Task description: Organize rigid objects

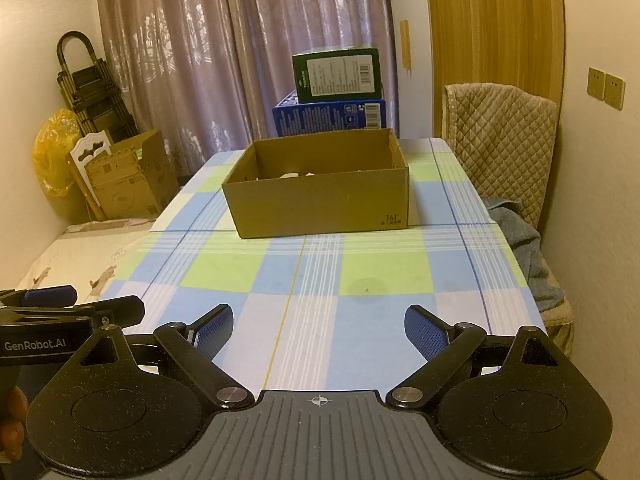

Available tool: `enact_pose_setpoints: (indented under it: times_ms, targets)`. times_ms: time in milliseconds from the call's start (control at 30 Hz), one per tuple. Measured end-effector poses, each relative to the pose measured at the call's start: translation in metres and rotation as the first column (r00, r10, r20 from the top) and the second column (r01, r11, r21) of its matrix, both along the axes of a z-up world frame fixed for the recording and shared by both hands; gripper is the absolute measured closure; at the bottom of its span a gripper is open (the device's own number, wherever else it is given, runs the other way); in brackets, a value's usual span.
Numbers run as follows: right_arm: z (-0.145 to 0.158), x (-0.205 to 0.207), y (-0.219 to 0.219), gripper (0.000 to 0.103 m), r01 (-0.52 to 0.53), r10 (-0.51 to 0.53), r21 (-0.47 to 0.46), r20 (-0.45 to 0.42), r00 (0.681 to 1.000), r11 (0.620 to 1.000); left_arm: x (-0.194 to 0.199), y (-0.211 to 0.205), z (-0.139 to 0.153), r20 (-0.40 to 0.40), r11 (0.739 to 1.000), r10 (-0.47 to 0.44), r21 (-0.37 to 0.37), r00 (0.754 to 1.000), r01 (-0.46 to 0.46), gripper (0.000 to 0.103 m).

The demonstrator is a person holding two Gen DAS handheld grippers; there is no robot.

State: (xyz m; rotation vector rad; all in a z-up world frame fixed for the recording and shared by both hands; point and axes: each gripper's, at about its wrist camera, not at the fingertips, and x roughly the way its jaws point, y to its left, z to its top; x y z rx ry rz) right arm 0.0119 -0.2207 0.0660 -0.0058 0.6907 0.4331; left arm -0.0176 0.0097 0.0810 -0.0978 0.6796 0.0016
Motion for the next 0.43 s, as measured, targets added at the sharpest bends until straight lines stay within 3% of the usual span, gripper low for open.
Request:
enact_pose_setpoints:
  times_ms: [433]
  targets:
    - [-0.0019, 0.0007, -0.0015, 0.013, 0.002, -0.002, 0.001, -0.001, 1.0, 1.0, -0.0004, 0.0011, -0.0019, 0.005, 1.0, -0.008, -0.012, 1.0, 0.008, 0.002]
